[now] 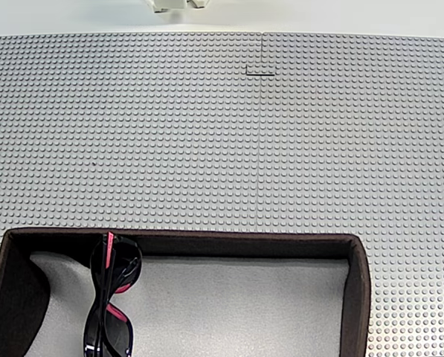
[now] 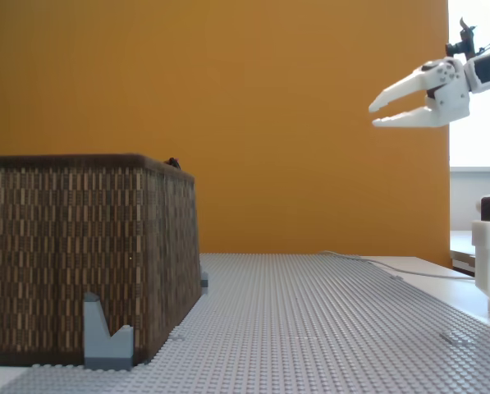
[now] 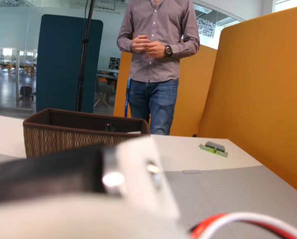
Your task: Grasp a glasses and put it in the bin.
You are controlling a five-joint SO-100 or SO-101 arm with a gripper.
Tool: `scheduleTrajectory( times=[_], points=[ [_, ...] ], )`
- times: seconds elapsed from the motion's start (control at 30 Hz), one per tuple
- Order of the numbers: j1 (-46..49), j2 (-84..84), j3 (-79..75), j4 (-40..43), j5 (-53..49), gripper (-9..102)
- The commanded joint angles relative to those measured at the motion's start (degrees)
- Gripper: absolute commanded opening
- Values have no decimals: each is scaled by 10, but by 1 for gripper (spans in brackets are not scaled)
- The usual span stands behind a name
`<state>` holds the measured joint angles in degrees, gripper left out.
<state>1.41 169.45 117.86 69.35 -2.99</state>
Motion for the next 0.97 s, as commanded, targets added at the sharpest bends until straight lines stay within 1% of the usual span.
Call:
scheduleTrajectory(
  times=[0.0,0.27,0.93],
  points=[
    [6,-29,-30,5,11,8],
    [-10,-27,-31,13,10,7],
    [-3,4,-25,33,-4,7]
  ],
)
